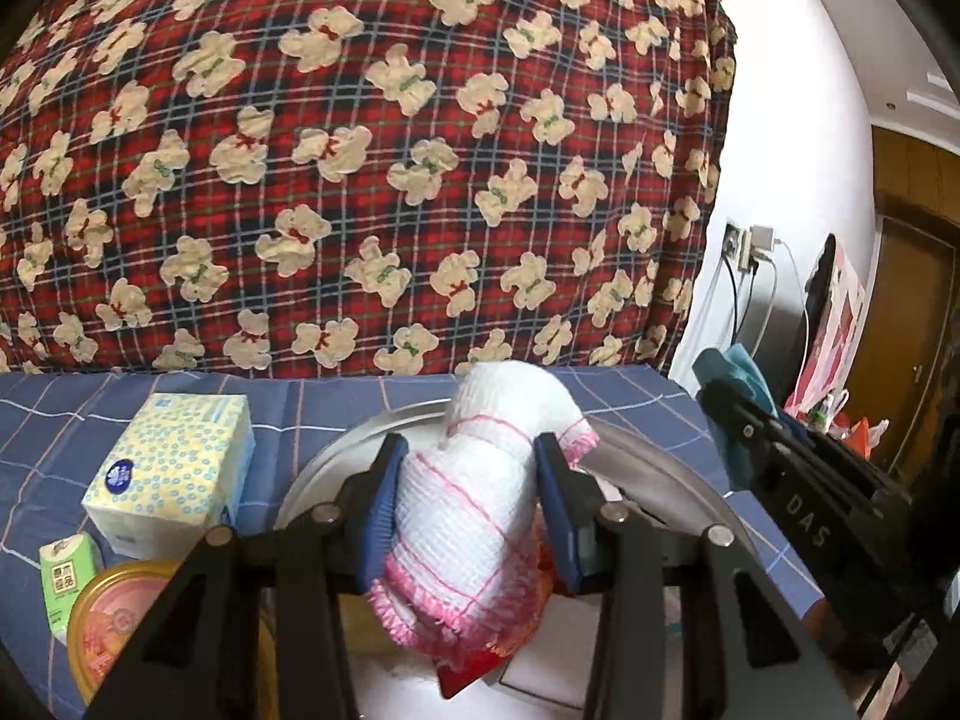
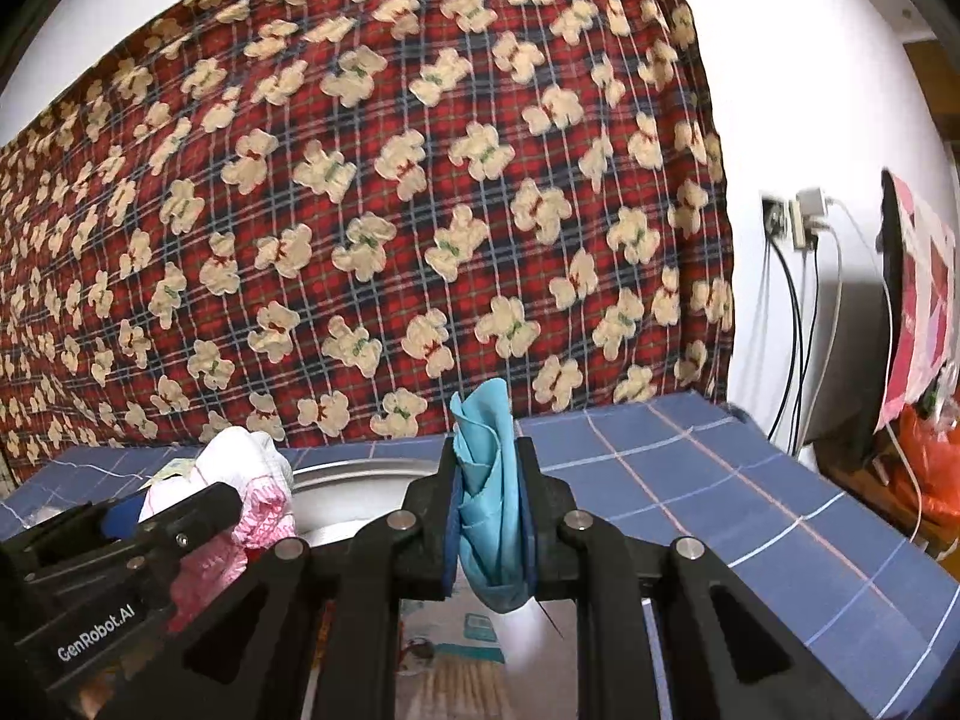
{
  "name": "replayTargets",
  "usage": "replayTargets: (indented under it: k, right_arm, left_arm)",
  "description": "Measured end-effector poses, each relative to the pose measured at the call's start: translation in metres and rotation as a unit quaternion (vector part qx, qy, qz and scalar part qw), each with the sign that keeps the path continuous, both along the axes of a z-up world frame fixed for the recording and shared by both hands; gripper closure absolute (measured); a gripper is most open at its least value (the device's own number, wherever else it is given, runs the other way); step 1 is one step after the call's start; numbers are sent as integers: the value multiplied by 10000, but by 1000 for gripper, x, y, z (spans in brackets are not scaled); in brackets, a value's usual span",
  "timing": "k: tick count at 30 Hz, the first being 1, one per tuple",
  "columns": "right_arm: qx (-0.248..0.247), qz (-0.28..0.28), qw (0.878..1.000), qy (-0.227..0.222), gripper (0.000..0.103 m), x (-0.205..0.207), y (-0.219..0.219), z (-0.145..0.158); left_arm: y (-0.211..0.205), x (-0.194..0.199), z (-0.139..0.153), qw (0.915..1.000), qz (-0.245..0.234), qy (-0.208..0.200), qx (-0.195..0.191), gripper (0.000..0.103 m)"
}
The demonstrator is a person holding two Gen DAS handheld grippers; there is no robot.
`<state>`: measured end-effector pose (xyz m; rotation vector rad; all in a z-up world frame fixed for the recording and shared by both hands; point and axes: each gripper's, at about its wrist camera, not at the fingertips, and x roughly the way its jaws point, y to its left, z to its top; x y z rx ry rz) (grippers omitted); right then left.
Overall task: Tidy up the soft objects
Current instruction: 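Lower the white towel into the tin with the left tool while the right tool releases the teal cloth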
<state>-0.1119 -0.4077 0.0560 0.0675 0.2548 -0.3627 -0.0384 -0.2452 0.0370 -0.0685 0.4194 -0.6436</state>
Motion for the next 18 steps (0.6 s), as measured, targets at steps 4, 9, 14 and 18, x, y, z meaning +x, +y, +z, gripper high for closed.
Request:
replayTargets:
  k: [4, 9, 14, 18]
  right_arm:
    - [214, -5, 9997, 139, 85, 3, -10, -4]
    - [309, 147, 9991, 248, 85, 6, -9, -8]
    - [282, 402, 9981, 381, 85, 13, -2, -12]
    - [449, 662, 9959, 415, 71, 15, -1, -14]
  left_arm:
    - [-9, 1, -3, 9998, 29, 38, 217, 60]
    - [-10, 1, -5, 9993, 93, 46, 362, 60]
    - [-12, 1, -7, 9989, 111, 24, 464, 60]
    - [-12, 0, -7, 9988, 154, 12, 471, 48]
